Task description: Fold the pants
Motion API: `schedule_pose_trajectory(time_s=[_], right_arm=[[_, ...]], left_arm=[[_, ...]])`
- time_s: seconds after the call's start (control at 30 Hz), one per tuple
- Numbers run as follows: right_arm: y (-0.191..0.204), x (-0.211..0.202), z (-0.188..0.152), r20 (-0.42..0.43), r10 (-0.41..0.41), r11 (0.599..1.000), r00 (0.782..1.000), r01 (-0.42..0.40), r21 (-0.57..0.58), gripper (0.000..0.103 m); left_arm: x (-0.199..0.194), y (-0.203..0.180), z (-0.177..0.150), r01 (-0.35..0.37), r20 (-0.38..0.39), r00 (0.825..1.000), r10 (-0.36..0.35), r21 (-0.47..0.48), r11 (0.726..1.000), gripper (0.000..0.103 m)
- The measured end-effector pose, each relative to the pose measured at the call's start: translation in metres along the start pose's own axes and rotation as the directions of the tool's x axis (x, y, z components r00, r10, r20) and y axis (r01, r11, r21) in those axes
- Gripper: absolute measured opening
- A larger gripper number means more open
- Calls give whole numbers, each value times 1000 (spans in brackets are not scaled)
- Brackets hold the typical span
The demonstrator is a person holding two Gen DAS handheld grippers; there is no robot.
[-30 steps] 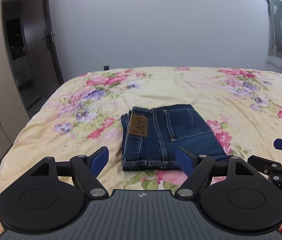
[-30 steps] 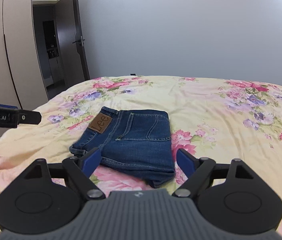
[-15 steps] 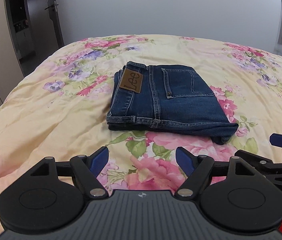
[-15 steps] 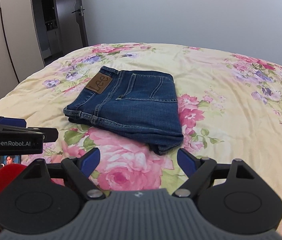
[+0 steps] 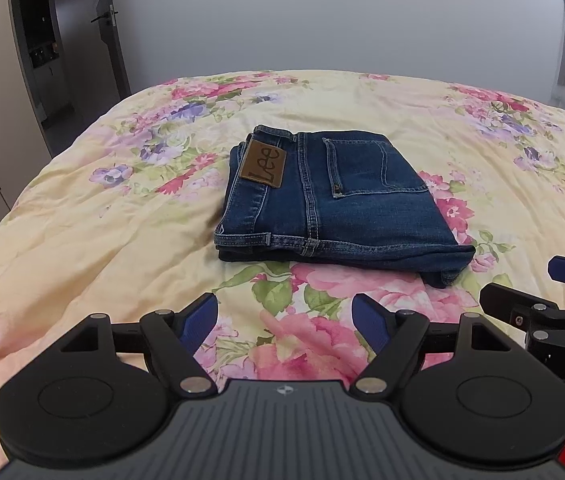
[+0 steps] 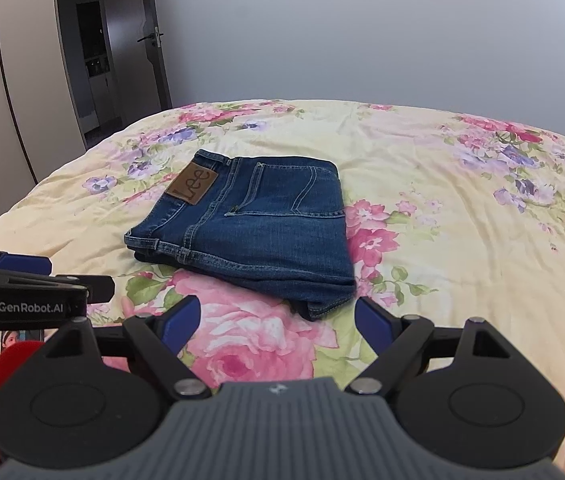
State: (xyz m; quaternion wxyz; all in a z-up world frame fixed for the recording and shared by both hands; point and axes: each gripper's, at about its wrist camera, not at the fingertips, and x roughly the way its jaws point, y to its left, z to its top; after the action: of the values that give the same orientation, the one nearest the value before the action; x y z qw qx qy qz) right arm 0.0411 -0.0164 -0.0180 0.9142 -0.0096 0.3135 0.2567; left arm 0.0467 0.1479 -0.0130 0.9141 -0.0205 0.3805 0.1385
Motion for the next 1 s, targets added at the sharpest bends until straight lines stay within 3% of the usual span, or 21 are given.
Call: schedule_pose_trajectory(time_s=[1.0], right_arm=[[-1, -8, -2, 18, -9, 1000, 1000, 9, 6, 80]], left_arm=[[-7, -3, 2, 4, 11, 1000, -4, 3, 1000, 89]])
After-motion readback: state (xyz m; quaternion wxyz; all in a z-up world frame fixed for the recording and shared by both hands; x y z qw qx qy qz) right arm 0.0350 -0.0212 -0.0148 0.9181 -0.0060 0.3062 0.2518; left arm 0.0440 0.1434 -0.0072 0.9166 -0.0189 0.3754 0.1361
